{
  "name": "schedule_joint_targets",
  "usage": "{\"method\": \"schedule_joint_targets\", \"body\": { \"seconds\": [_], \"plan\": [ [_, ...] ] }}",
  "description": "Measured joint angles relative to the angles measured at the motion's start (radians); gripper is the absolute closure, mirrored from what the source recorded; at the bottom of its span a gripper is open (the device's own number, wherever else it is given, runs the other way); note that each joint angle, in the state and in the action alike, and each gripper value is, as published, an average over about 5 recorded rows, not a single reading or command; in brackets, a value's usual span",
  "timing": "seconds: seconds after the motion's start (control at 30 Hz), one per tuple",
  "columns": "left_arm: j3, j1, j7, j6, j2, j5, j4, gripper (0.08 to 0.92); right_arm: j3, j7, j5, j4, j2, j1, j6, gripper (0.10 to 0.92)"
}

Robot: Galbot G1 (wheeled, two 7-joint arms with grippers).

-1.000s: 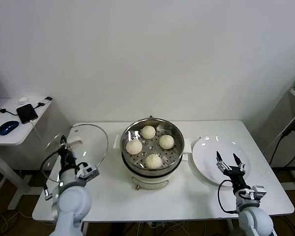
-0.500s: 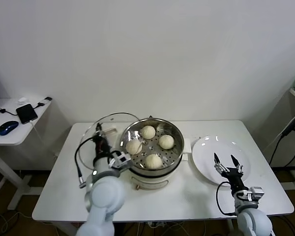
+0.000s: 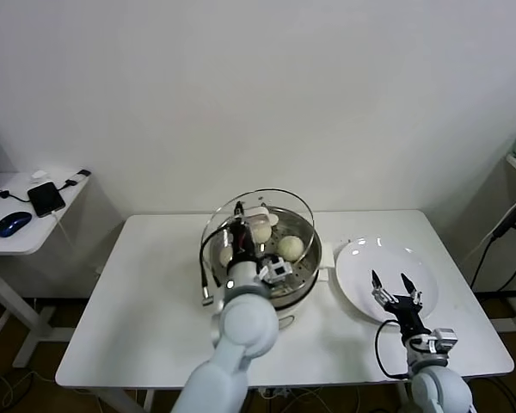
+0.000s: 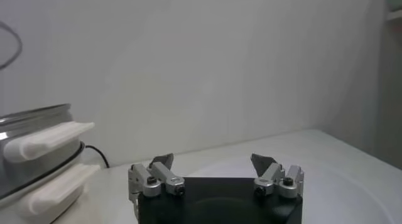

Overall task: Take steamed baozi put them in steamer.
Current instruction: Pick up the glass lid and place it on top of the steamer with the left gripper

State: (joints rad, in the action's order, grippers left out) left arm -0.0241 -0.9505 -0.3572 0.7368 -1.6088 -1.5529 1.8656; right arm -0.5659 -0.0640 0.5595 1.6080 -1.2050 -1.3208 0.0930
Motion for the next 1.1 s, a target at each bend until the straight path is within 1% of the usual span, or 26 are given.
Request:
{"method": "schedule_joint_targets", "body": {
  "seconds": [0.27, 0.47, 1.1],
  "plan": [
    [-0.043, 0.037, 0.035, 0.000, 0.000, -0.039, -0.110, 0.838, 0.000, 0.001, -0.001, -0.003, -0.004, 0.005, -0.001, 0.203],
    [-0.057, 0.056, 0.047, 0.000, 0.000, -0.057, -0.165, 0.838, -0.001, 0.003, -0.002, -0.005, -0.006, 0.006, -0.001, 0.203],
    [-0.065, 0.049, 0.032, -0.001, 0.000, -0.111, -0.211, 0.838, 0.008, 0.004, -0.003, -0.022, -0.007, 0.017, 0.002, 0.202]
  ]
}}
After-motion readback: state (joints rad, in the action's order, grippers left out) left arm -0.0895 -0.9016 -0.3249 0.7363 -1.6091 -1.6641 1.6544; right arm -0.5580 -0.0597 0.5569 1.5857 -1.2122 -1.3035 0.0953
